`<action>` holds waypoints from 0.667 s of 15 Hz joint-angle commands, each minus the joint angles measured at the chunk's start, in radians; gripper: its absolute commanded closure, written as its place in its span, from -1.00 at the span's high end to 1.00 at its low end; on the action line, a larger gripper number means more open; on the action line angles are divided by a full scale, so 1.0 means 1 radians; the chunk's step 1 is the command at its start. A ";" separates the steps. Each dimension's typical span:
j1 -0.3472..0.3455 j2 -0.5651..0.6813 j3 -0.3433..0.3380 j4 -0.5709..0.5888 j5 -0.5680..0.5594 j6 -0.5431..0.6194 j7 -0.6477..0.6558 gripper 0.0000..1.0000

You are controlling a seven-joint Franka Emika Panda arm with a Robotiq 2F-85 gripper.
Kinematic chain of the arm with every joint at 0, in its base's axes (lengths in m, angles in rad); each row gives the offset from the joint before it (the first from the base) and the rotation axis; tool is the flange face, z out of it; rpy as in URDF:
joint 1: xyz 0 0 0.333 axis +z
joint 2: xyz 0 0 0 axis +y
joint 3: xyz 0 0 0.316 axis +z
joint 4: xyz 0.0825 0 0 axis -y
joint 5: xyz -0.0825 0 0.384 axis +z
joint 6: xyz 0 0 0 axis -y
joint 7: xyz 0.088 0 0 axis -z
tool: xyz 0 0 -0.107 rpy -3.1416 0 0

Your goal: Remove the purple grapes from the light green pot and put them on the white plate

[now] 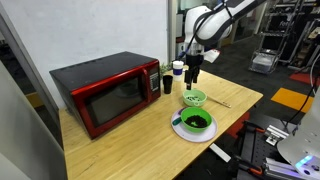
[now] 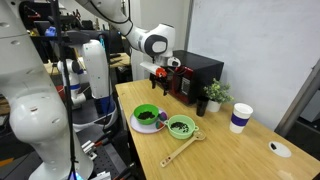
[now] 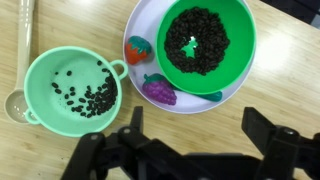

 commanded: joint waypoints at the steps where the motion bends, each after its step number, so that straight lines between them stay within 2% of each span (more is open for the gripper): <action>1: -0.018 -0.073 -0.028 -0.059 0.151 -0.005 0.020 1.00; 2: -0.005 -0.035 -0.016 -0.020 0.090 -0.003 0.008 1.00; 10: -0.003 -0.043 -0.016 -0.024 0.096 -0.003 0.008 1.00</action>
